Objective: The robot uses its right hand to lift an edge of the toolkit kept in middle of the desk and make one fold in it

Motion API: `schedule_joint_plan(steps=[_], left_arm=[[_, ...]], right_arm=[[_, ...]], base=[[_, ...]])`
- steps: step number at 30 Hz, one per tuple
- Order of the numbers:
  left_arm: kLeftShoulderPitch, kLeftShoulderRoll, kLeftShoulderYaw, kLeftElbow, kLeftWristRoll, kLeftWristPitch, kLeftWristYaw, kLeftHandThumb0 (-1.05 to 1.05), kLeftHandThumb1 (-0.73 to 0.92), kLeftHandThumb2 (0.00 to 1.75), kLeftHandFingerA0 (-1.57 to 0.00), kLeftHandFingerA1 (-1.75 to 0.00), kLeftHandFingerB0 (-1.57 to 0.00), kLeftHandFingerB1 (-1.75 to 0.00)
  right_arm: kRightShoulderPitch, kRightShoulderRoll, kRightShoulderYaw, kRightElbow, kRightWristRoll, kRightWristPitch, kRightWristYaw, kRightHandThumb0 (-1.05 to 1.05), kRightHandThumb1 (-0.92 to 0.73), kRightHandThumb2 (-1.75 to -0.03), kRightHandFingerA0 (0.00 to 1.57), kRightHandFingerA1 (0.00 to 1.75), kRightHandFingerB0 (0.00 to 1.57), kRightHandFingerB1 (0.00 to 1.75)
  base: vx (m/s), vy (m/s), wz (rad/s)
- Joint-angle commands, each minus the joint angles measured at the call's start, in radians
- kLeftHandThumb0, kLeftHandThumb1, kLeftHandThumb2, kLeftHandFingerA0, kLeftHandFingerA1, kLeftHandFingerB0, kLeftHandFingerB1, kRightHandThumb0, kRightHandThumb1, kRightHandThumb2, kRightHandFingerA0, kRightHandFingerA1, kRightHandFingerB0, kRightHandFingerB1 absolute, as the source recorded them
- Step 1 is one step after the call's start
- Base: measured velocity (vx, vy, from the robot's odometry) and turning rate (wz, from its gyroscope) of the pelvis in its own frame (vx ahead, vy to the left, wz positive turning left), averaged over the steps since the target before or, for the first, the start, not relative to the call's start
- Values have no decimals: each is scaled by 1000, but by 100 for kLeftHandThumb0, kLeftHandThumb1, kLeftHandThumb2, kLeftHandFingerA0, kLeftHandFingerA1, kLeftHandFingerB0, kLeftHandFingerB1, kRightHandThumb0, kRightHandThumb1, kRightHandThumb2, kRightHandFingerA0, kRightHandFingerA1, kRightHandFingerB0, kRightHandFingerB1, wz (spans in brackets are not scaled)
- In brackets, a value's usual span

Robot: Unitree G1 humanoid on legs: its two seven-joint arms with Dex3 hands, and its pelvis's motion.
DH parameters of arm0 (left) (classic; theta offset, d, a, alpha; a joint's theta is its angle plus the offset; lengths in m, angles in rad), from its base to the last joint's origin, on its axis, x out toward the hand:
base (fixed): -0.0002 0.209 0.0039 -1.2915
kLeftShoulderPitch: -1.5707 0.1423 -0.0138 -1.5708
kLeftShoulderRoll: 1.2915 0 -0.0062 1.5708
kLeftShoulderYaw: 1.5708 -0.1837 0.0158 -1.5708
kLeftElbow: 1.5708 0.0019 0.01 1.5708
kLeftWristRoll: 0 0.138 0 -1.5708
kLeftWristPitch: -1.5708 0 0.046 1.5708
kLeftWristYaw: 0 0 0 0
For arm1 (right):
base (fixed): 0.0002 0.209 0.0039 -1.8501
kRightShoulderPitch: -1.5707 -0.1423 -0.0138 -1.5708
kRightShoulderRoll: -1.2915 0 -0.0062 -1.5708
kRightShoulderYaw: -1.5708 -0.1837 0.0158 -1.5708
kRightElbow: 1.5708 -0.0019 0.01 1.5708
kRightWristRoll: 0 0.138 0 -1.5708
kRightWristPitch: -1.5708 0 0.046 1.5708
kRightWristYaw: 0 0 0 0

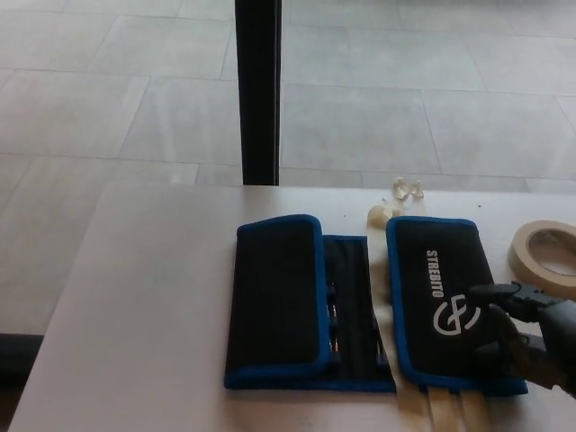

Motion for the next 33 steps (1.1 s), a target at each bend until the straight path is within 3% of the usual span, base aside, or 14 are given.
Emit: schedule_joint_plan(steps=[1, 2, 3, 4, 5, 6, 12, 15, 16, 19, 20, 21, 29, 33], left_arm=[[15, 42, -12, -33, 20, -10, -7, -64, 88, 66, -54, -63, -52, -46], [12, 45, -16, -23, 23, -13, -7, -63, 88, 66, -55, -63, -51, -46], [10, 46, -18, -20, 27, -10, 1, -63, 88, 66, -56, -64, -53, -46], [12, 46, -19, -24, 27, -7, 0, -69, 72, 85, -53, -66, -47, -52], [17, 47, -28, -31, 37, -6, 6, -69, 73, 86, -54, -64, -47, -52], [20, 46, -27, -36, 35, -4, 7, -71, 73, 88, -54, -65, -47, -52], [9, 52, -28, 11, 27, -29, -1, -66, 88, 66, -55, -61, -53, -46], [21, 50, -30, -5, 22, -33, -18, -66, 88, 66, -52, -53, -48, -43], [19, 51, -25, 0, 16, -37, -26, -68, 87, 66, -54, -55, -50, -43], [26, 49, -21, -20, 5, -29, -45, -69, 85, 65, -54, -61, -52, -43], [27, 50, -18, -18, 2, -29, -50, -68, 85, 65, -55, -62, -52, -43], [33, 49, -20, -26, 3, -28, -53, -69, 86, 66, -55, -60, -50, -43], [41, 43, -6, -37, -13, -26, -62, -68, 88, 66, -55, -57, -48, -42], [31, 42, 1, -24, -20, -23, -57, -70, 86, 65, -56, -58, -49, -41]], right_arm=[[-38, -130, 288, 212, -426, -193, -9, -64, -84, -64, 37, 55, 32, 45], [-37, -129, 283, 209, -412, -201, -1, -60, -66, -106, 33, 62, 20, 52], [-35, -131, 272, 198, -389, -213, 13, -63, -85, -64, 36, 57, 31, 46], [-34, -128, 253, 171, -359, -200, 21, -63, -84, -64, 37, 58, 33, 45], [-35, -128, 236, 158, -335, -195, 31, -58, -66, -106, 36, 63, 27, 54], [-30, -122, 196, 131, -282, -188, 45, -60, -83, -65, 38, 55, 38, 44], [-20, -68, -60, -62, 9, 11, 134, -56, -85, -64, 41, 52, 37, 47], [-39, -80, -228, -164, 179, 147, 197, -52, -68, -106, 35, 61, 22, 53], [-50, -57, -303, -183, 247, 204, 179, -53, -85, -64, 43, 51, 36, 46], [-93, -109, -461, -183, 364, 278, 217, -49, -68, -107, 51, 66, 28, 54], [-113, -113, -522, -170, 400, 312, 201, -55, -86, -65, 61, 51, 46, 46], [-129, -114, -580, -159, 421, 334, 174, -54, -86, -66, 68, 52, 50, 47], [-158, -205, -983, 162, 431, 267, 56, -51, -84, -65, 69, 62, 56, 51], [-128, -204, -1050, 267, 352, 157, -43, -59, -73, -62, 96, 57, 76, 54]], base=[[0, 0, 0], [0, 0, 0], [0, 0, 0], [0, 0, 0], [0, 0, 0], [0, 0, 0], [0, 0, 0], [0, 0, 6], [0, 0, 8], [0, 0, 3], [0, 0, 0], [0, 0, 0], [0, 0, 0], [0, 0, 0]])
